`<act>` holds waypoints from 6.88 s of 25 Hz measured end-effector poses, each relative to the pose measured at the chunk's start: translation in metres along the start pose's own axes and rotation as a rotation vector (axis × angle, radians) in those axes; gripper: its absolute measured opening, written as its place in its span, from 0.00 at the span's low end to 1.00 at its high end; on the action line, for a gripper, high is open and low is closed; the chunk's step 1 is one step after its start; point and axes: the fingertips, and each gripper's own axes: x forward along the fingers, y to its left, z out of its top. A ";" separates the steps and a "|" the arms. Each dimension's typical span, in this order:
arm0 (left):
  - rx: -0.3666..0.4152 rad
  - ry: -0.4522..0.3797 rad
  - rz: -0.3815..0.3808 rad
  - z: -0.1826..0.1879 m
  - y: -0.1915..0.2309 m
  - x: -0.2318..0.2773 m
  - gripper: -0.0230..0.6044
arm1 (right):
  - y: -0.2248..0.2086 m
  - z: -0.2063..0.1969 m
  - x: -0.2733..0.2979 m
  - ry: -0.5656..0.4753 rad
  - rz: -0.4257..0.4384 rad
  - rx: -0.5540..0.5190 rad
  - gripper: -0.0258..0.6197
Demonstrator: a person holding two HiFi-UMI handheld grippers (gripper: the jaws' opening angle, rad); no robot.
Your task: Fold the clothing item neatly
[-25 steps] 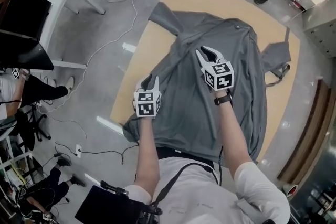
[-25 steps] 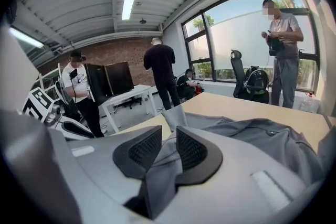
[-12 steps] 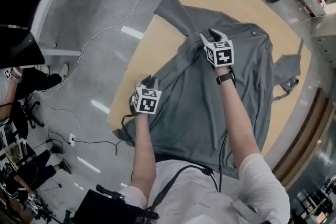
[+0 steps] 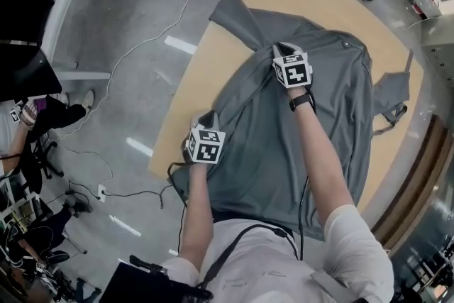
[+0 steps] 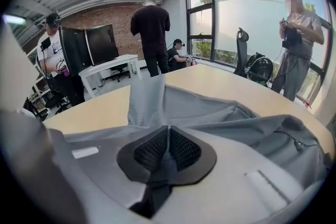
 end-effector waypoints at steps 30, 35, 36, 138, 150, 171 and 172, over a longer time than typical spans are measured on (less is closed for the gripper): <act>0.225 -0.053 -0.494 0.010 -0.297 -0.069 0.20 | -0.104 -0.131 -0.156 -0.092 -0.082 0.320 0.22; 0.192 -0.083 -0.350 -0.013 -0.252 -0.094 0.20 | -0.064 -0.141 -0.196 -0.172 -0.005 0.329 0.21; 0.174 -0.083 -0.308 -0.019 -0.236 -0.100 0.20 | -0.051 -0.141 -0.205 -0.190 0.018 0.321 0.21; 0.207 -0.121 -0.150 -0.349 -0.300 -0.230 0.07 | 0.239 -0.293 -0.265 -0.057 0.226 0.664 0.05; 0.431 -0.080 -0.180 -0.365 -0.327 -0.233 0.07 | 0.186 -0.292 -0.361 -0.285 0.138 0.672 0.05; 0.244 -0.292 -0.267 -0.195 -0.398 -0.227 0.18 | 0.134 -0.457 -0.543 -0.392 0.070 0.763 0.13; 0.260 -0.305 -0.274 -0.183 -0.409 -0.226 0.16 | 0.129 -0.464 -0.553 -0.409 0.058 0.779 0.12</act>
